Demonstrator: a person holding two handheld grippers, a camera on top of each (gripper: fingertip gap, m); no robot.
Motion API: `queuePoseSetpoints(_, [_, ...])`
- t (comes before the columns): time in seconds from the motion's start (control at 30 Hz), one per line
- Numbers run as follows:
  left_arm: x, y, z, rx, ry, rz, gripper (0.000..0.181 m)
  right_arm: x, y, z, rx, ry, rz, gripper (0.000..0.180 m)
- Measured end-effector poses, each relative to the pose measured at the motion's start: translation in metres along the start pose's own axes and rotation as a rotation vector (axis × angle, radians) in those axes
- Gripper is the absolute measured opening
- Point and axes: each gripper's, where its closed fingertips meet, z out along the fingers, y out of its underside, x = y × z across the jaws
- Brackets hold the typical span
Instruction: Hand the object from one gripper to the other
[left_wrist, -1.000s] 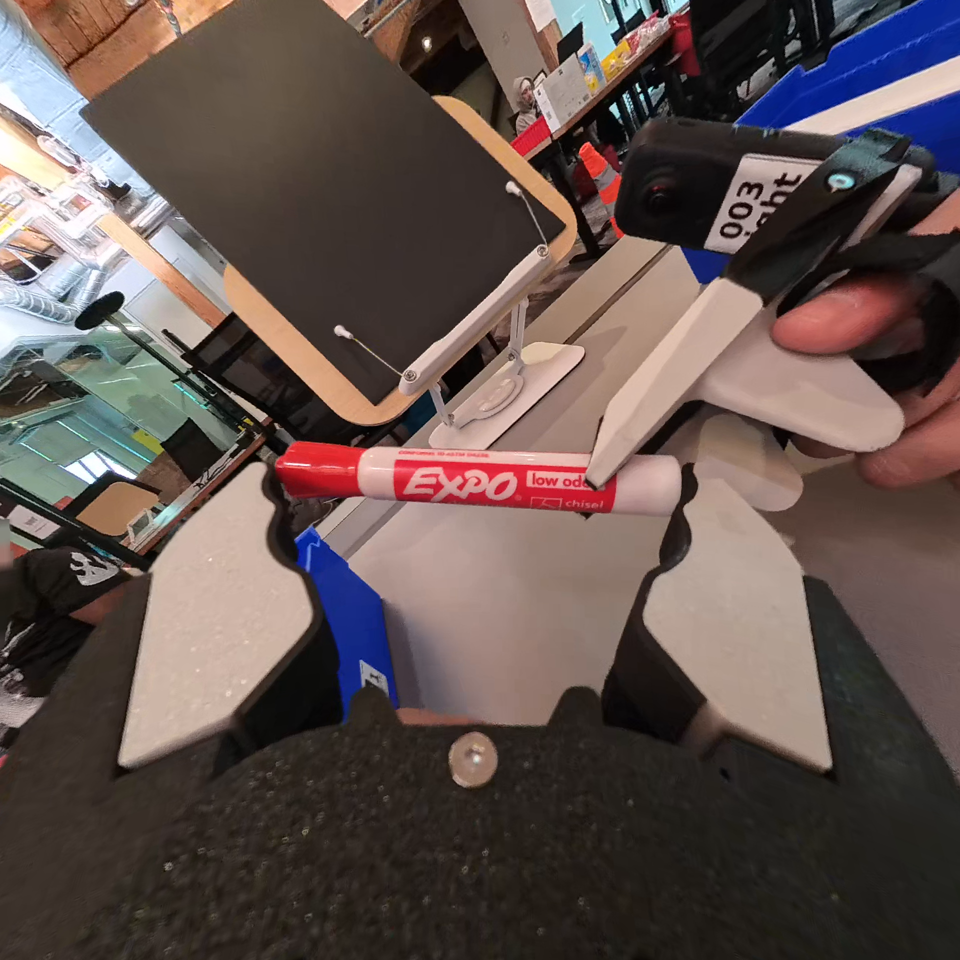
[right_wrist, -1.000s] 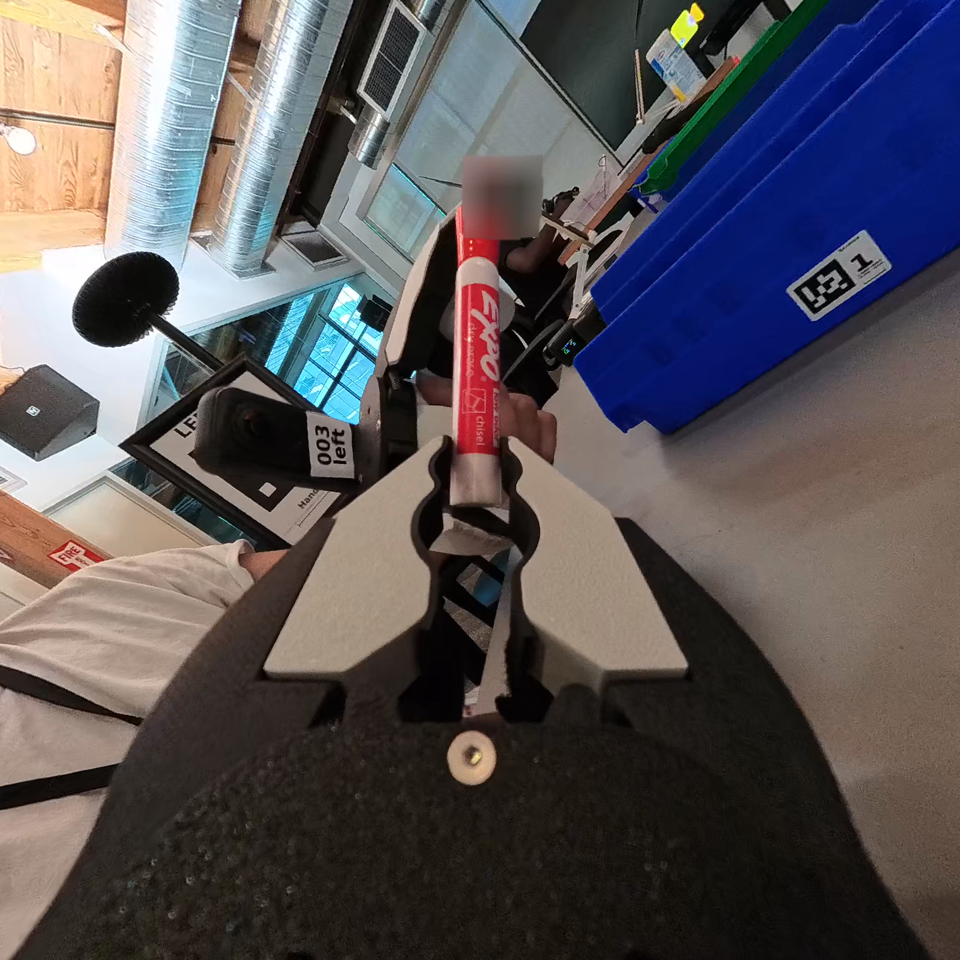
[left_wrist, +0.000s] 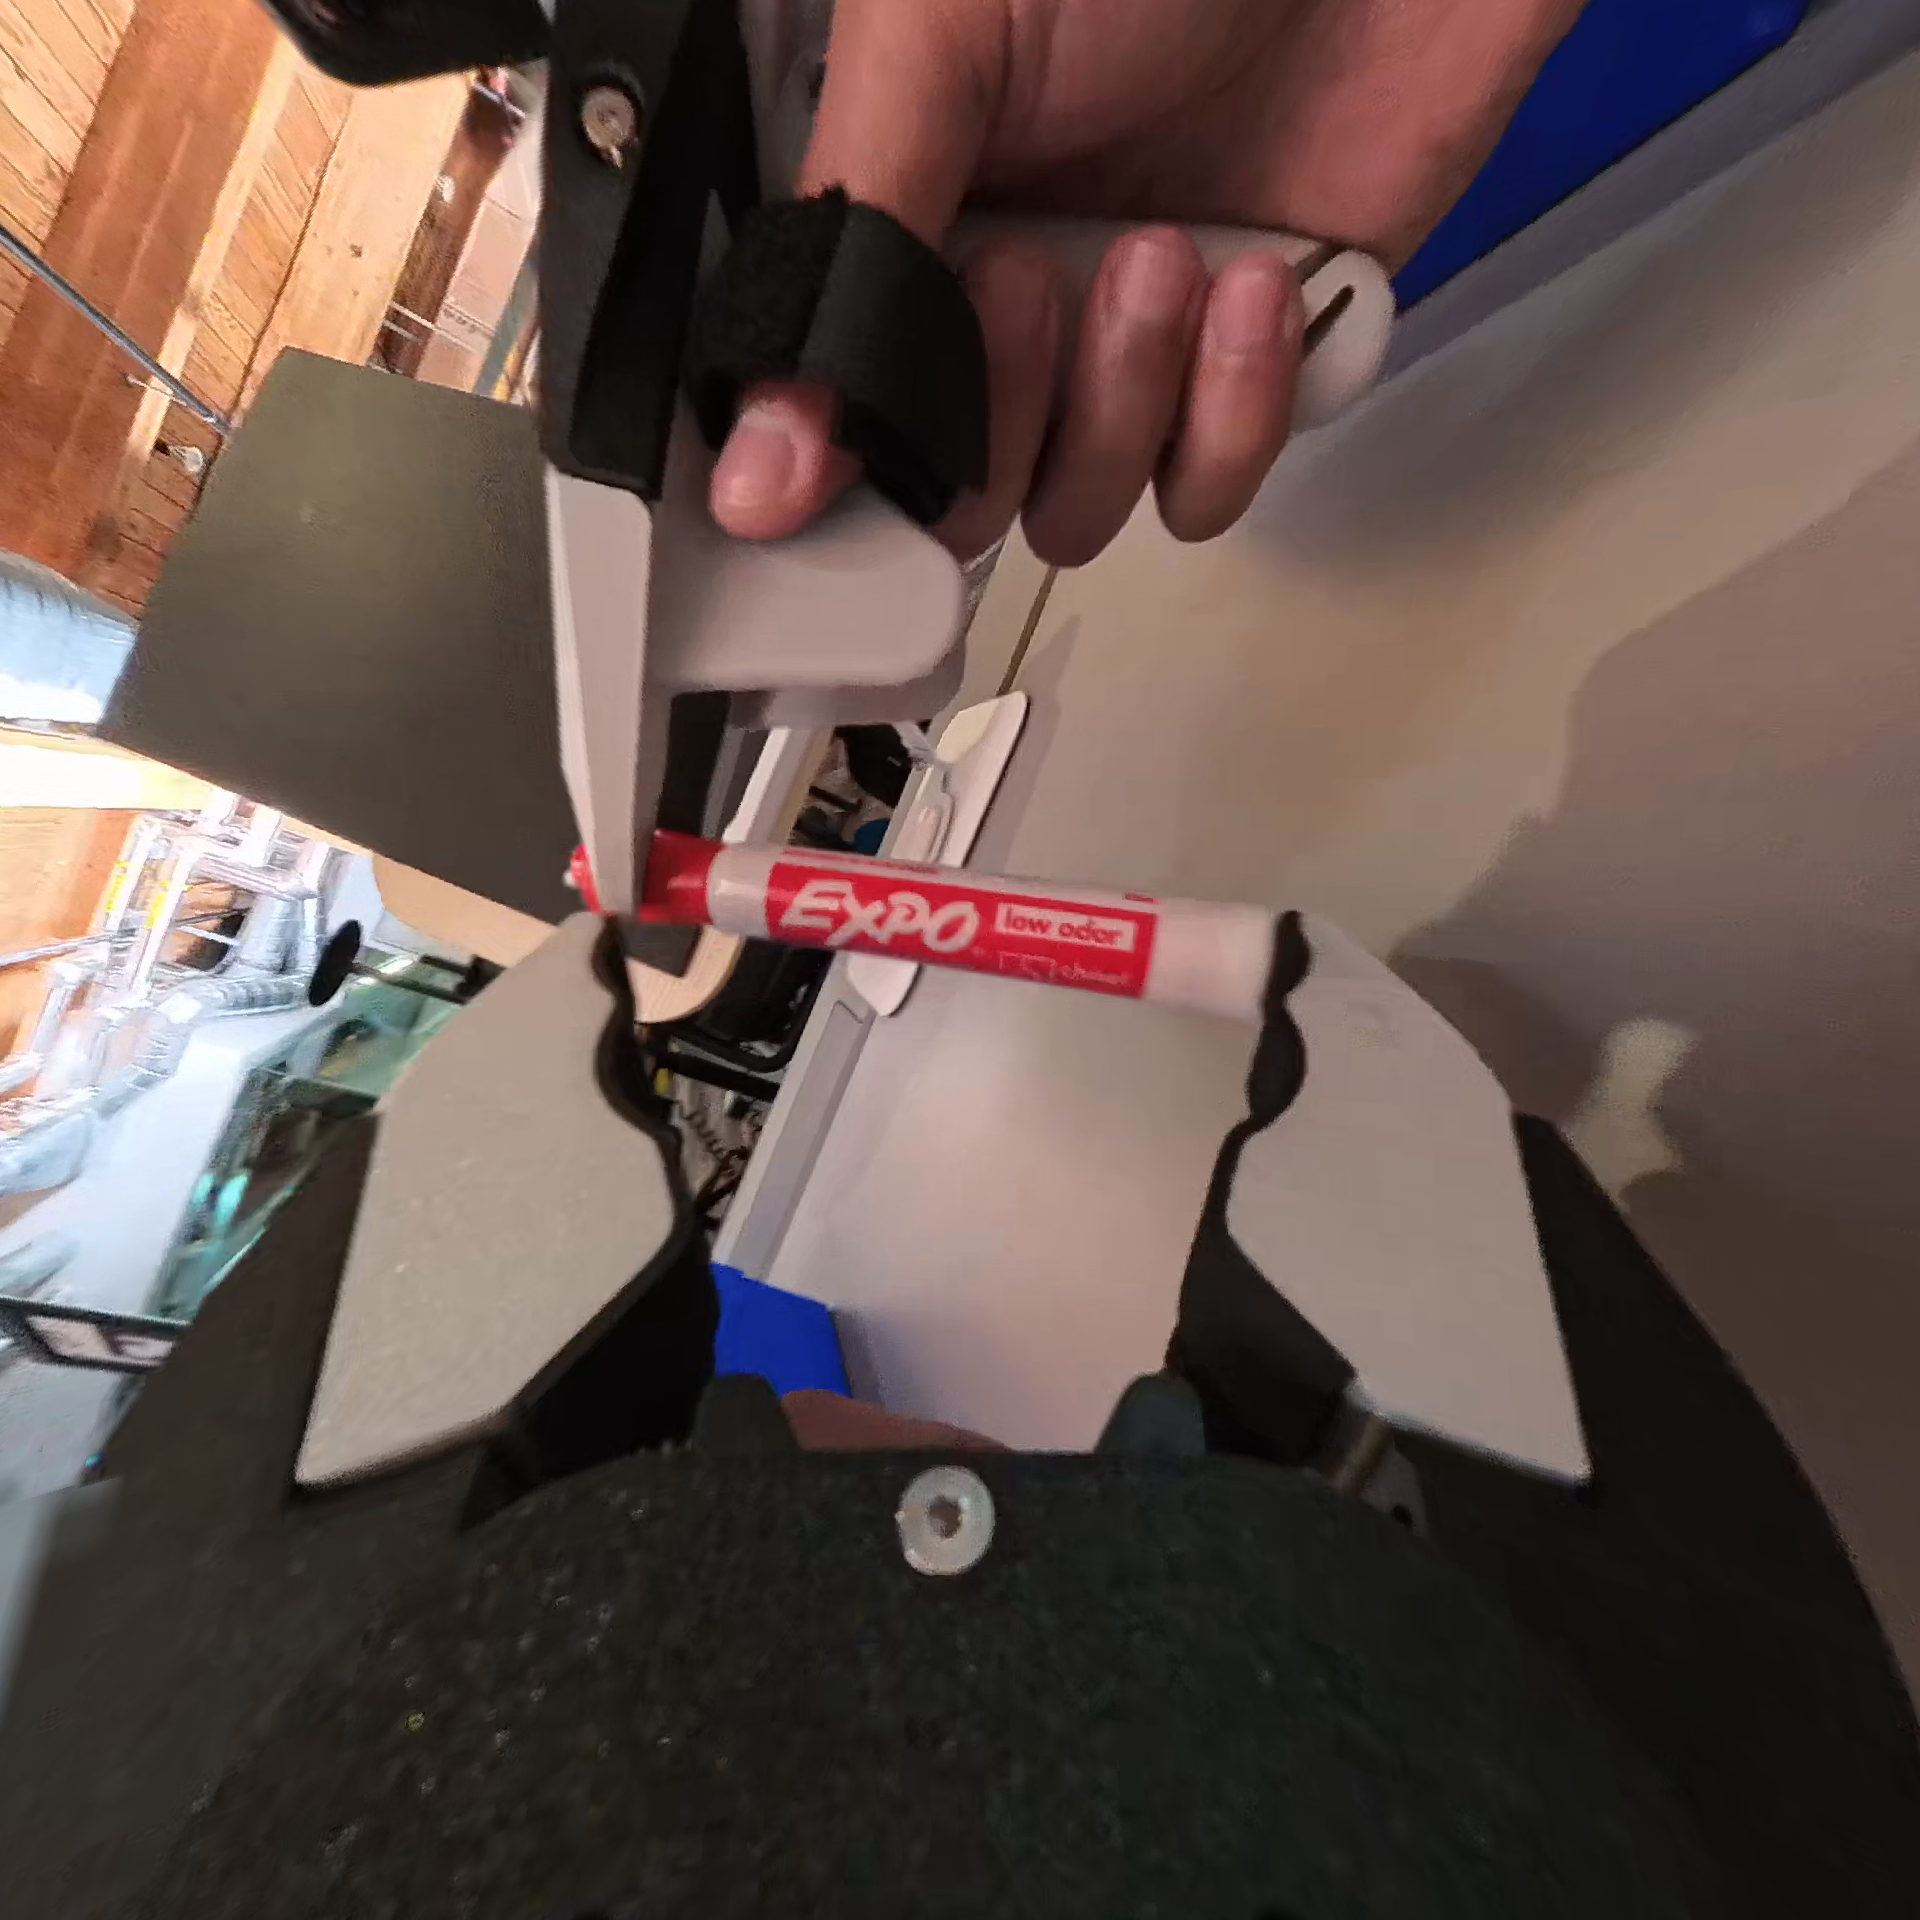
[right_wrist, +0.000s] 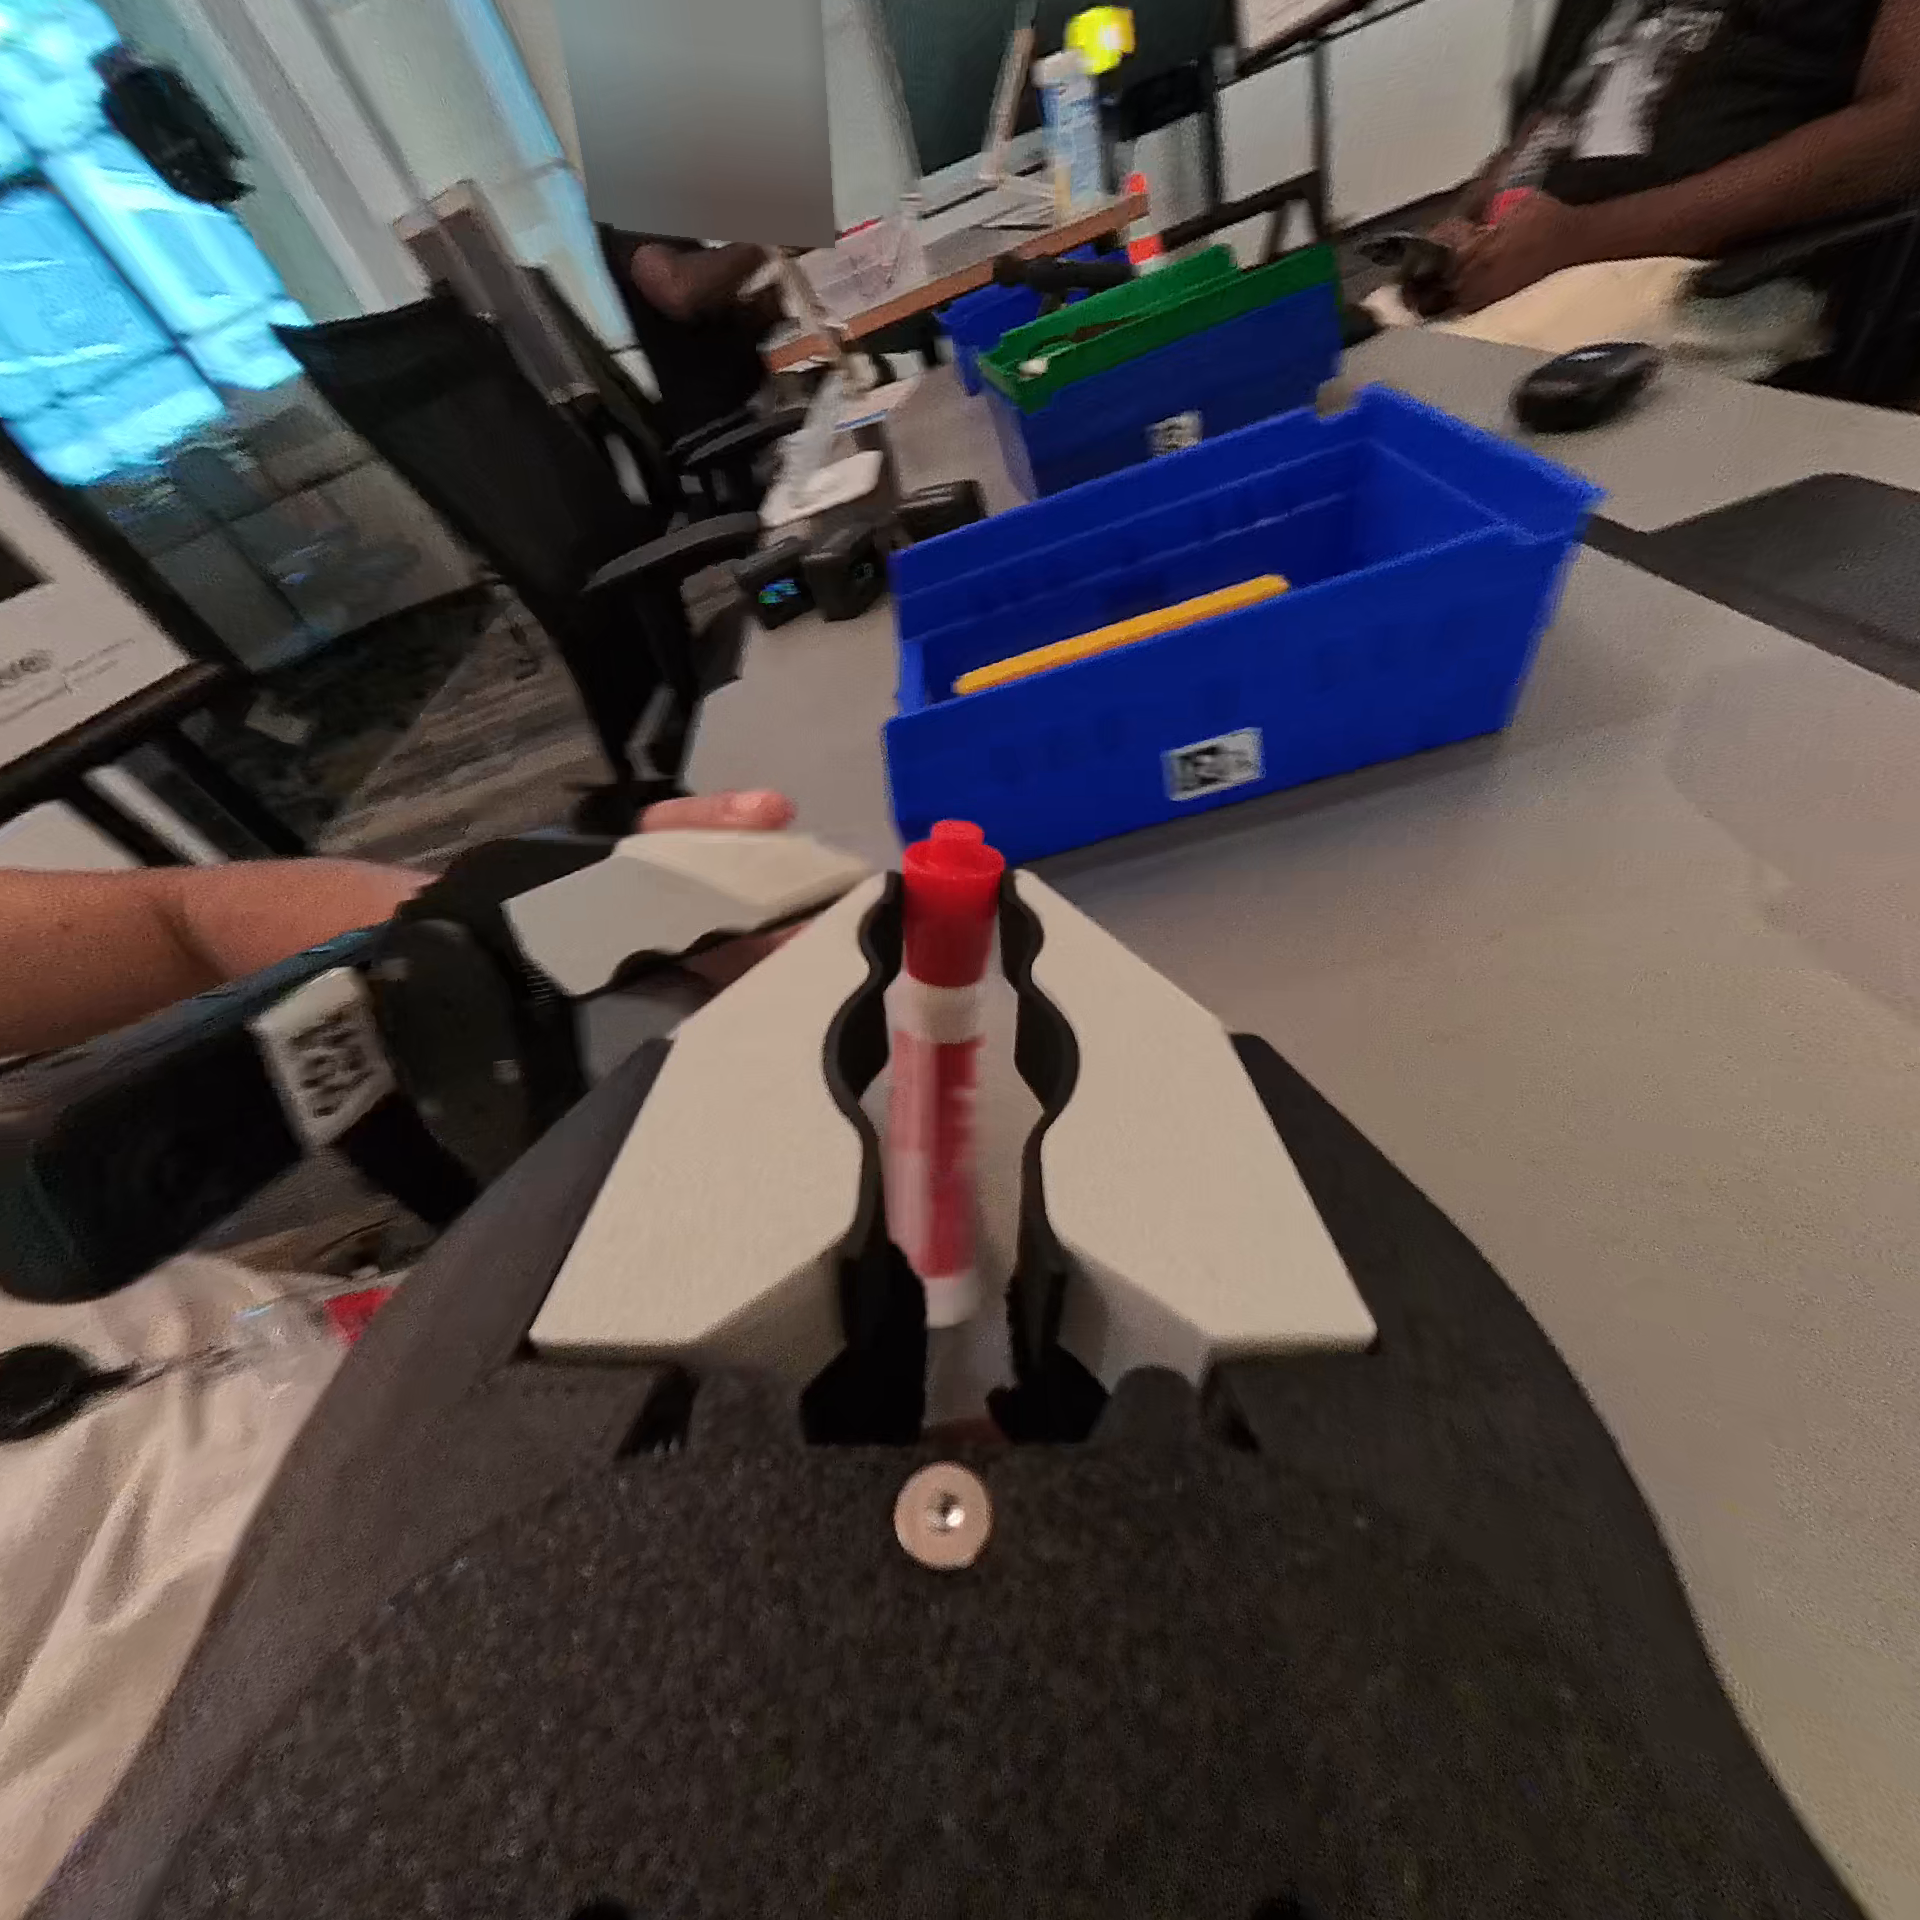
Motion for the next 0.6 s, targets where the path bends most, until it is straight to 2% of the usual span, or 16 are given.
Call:
queuePoseSetpoints(0.07, [0.000,-0.006,-0.003,0.035,0.010,-0.072,0.083,0.021,0.002,-0.008,-0.040,0.152,-0.112,0.018])
queuePoseSetpoints(0.13, [-0.009,-0.009,-0.005,0.049,0.010,-0.207,0.075,0.029,0.002,-0.015,-0.102,0.288,-0.333,0.018])
queuePoseSetpoints(0.23, [-0.023,-0.006,-0.004,0.042,0.105,-0.558,0.055,0.023,0.002,-0.018,-0.229,0.451,-0.783,0.018])
queuePoseSetpoints(0.33, [-0.041,0.002,-0.004,0.058,0.210,-0.916,0.054,0.016,0.007,-0.015,-0.346,0.575,-1.186,0.019])
queuePoseSetpoints(0.43, [-0.049,0.006,-0.008,0.092,0.276,-1.051,0.054,0.007,0.017,-0.005,-0.371,0.595,-1.341,0.018])
queuePoseSetpoints(0.6, [-0.035,0.008,-0.007,0.053,0.335,-1.007,0.048,0.003,0.025,0.003,-0.363,0.606,-1.404,0.018])
